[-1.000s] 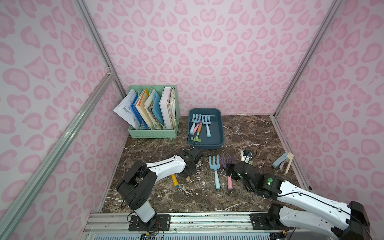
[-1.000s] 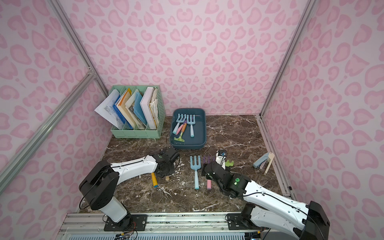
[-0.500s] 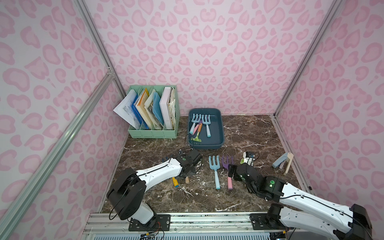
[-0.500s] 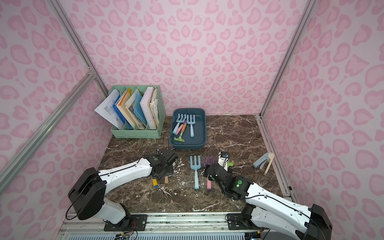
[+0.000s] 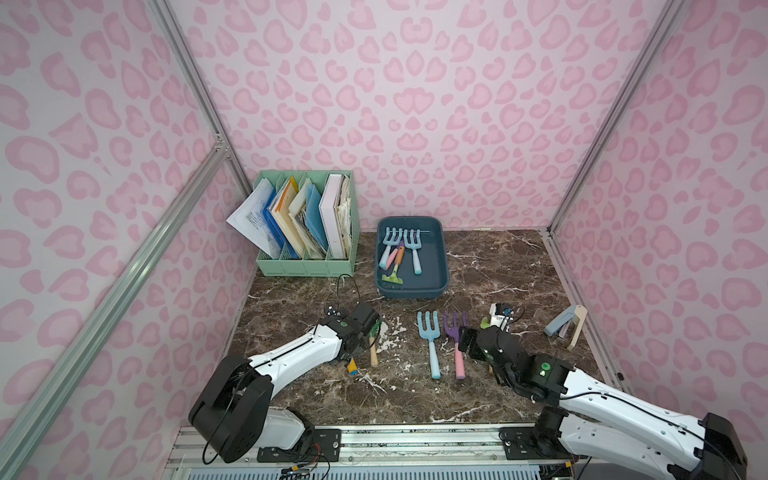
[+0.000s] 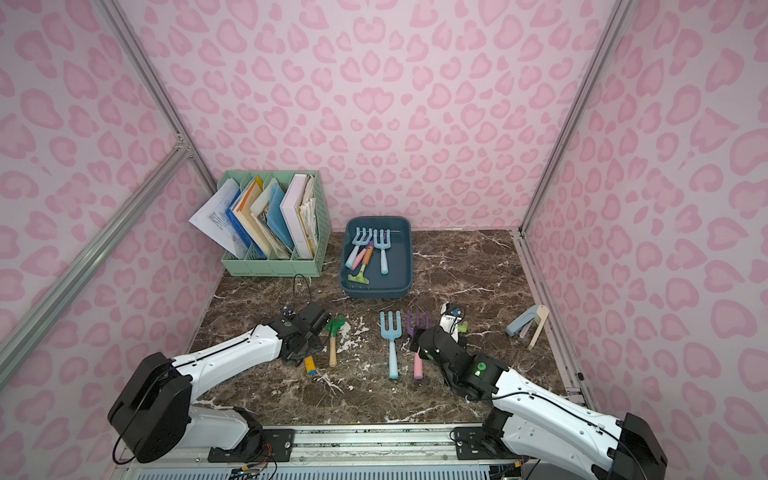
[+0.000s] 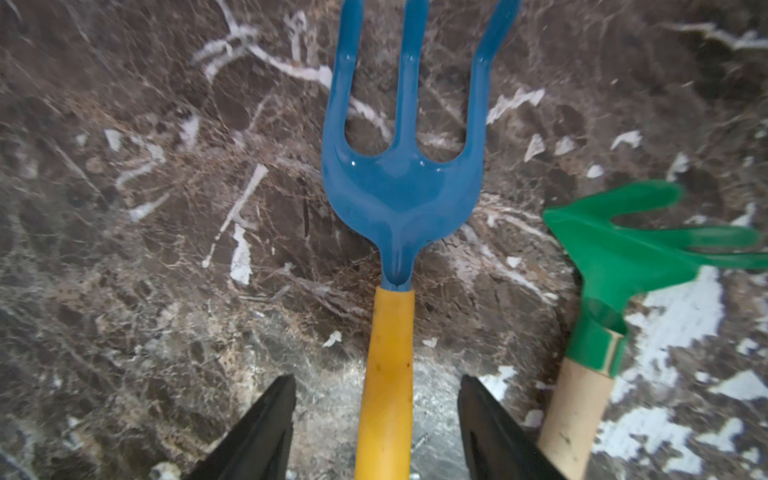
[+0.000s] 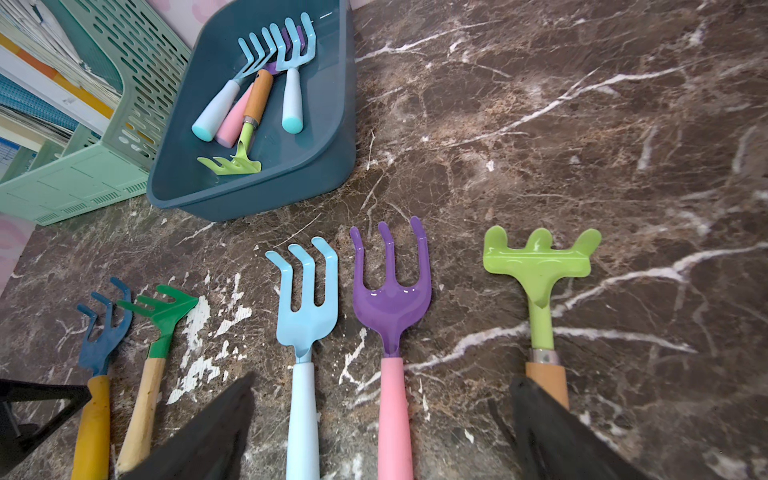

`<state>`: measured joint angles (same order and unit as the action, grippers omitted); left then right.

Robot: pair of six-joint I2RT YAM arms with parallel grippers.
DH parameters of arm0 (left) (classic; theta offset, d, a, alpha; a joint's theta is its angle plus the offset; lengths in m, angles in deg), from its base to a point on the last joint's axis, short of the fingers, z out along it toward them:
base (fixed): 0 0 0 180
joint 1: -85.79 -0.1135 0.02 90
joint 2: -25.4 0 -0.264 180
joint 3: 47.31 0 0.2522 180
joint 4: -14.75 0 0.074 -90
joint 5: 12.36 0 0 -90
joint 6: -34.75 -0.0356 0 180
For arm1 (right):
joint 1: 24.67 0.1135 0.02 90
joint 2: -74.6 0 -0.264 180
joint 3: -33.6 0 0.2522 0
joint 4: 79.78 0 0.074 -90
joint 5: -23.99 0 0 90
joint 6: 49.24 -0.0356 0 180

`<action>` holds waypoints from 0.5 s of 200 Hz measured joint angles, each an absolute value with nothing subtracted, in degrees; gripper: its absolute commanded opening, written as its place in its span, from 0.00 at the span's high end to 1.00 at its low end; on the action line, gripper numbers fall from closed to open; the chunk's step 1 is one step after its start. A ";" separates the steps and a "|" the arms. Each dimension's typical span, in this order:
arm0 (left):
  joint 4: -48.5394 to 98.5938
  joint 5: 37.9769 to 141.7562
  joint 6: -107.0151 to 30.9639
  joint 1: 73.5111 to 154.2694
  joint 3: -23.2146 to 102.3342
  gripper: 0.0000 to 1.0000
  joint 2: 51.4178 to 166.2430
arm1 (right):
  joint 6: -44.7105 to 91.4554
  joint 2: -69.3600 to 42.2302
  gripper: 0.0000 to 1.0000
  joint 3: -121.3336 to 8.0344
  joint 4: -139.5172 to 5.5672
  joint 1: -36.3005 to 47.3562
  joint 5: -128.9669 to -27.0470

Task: Take the hand rake out of the storage box
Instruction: Move the rake to the center of the board.

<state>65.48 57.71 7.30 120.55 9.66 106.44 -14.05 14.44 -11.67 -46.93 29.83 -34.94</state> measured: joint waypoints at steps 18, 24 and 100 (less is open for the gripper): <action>63.01 59.59 7.14 119.77 8.52 0.35 108.69 | -14.05 14.44 0.02 -11.32 -47.02 29.69 -35.22; 62.11 60.16 6.95 119.53 8.23 0.40 109.36 | -14.05 14.42 0.02 -11.32 -47.02 29.69 -35.24; 58.94 60.77 3.74 119.11 5.52 0.69 108.01 | -13.09 13.30 0.02 -11.47 -48.35 28.30 -35.68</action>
<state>58.94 60.77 3.74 119.11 5.52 108.01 -13.09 13.30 -11.47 -48.35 28.30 -35.68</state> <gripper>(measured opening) 0.405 0.982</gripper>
